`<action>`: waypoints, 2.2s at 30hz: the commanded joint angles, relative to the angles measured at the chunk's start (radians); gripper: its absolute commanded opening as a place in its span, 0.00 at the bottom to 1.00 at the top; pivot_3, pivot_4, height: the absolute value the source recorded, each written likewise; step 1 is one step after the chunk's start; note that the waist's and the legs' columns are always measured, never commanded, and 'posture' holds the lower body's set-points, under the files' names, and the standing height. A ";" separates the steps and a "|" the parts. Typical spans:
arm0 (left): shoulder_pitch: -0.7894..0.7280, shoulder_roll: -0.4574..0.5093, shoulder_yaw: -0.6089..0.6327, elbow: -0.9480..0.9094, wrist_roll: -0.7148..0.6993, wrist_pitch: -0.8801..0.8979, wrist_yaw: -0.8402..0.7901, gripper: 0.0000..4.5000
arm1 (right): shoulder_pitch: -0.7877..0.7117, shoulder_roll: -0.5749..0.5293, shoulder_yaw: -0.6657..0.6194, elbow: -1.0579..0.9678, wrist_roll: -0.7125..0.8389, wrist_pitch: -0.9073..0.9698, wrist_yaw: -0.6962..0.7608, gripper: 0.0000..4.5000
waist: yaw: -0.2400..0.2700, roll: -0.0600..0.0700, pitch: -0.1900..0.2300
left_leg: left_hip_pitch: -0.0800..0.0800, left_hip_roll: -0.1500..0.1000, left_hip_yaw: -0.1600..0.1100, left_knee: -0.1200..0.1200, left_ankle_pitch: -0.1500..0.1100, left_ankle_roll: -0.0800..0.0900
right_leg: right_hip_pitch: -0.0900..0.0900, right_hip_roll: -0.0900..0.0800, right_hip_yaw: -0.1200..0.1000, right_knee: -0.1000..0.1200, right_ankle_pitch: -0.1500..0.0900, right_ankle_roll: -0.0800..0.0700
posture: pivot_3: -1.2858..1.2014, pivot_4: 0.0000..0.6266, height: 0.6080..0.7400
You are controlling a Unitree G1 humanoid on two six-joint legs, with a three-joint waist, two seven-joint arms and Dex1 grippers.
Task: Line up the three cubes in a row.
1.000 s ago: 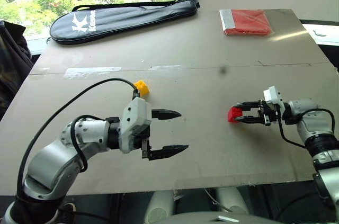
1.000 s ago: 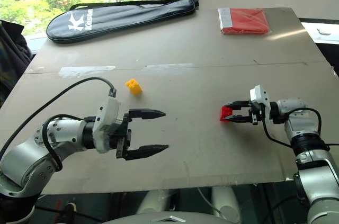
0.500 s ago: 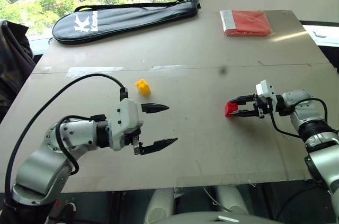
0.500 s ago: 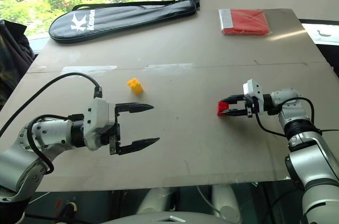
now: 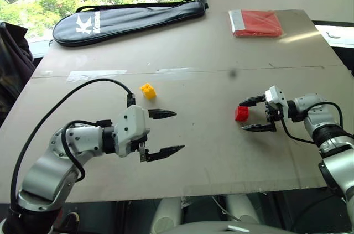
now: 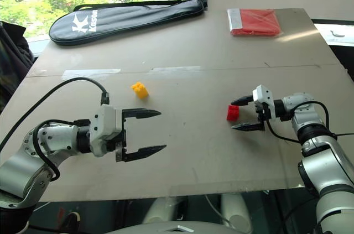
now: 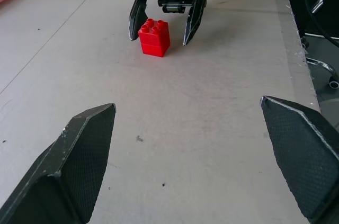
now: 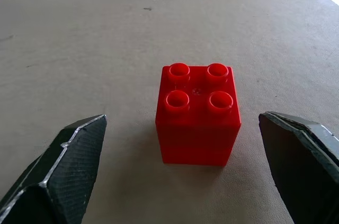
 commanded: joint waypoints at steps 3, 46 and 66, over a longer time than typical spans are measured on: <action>0.007 -0.015 0.021 -0.014 -0.012 -0.015 0.009 1.00 | -0.011 0.006 -0.044 0.014 -0.032 -0.064 0.053 0.99 | 0.001 0.000 0.000 | 0.000 0.000 0.000 0.000 0.000 0.000 | 0.000 0.000 0.000 0.000 0.000 0.000 | 0.52 0.24 1.00; 0.520 -0.234 0.004 -0.188 0.009 -0.160 0.164 1.00 | 0.529 0.067 -0.474 -0.684 -0.205 0.240 -0.495 0.99 | 0.004 0.000 -0.002 | 0.003 -0.002 0.001 0.002 -0.002 0.004 | 0.002 0.000 0.001 0.004 0.000 0.000 | 0.52 0.24 1.00; 0.498 -0.164 0.013 -0.226 -0.035 -0.108 0.153 1.00 | 0.478 0.090 -0.472 -0.650 -0.256 0.243 -0.551 0.99 | 0.004 0.001 -0.002 | 0.003 -0.001 0.001 0.002 -0.002 0.004 | 0.003 0.001 0.001 0.004 0.000 0.000 | 0.52 0.24 1.00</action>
